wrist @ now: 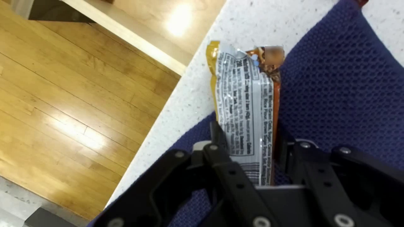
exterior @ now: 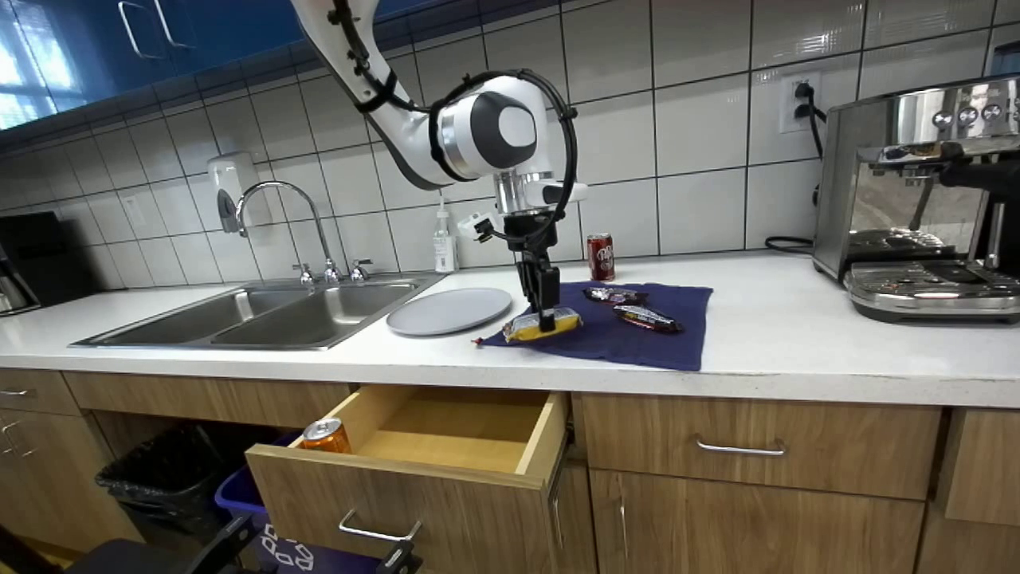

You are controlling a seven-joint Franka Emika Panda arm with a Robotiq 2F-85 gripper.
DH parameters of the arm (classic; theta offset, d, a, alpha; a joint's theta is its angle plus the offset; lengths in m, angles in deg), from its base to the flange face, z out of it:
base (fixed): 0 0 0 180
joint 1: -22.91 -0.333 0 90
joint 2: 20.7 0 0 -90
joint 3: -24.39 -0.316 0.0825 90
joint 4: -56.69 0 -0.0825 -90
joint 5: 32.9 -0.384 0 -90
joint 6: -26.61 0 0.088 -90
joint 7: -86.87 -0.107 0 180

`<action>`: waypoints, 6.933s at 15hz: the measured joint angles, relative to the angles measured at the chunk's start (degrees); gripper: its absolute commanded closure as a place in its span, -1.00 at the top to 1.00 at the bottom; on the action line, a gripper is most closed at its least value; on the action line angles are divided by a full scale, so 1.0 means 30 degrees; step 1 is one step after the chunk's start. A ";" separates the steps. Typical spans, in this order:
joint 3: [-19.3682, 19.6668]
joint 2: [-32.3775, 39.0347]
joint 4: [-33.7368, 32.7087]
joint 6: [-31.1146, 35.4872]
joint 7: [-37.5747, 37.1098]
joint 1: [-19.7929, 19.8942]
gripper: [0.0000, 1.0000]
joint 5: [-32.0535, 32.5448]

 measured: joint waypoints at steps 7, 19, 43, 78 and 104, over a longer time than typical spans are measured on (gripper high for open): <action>-0.0241 -0.2287 0.3225 0.0614 0.0479 -0.0934 -0.69 0.0220; -0.0856 -0.5108 0.7684 0.1942 0.0528 -0.1543 -0.69 0.1820; -0.0843 -0.3714 1.0100 0.3701 -0.3035 -0.1547 0.72 0.2178; -0.0109 -0.5636 0.6120 0.2499 -0.2333 0.1029 1.00 0.1967; 0.1200 -0.0030 -0.0540 0.1020 -0.2238 0.1460 1.00 -0.0515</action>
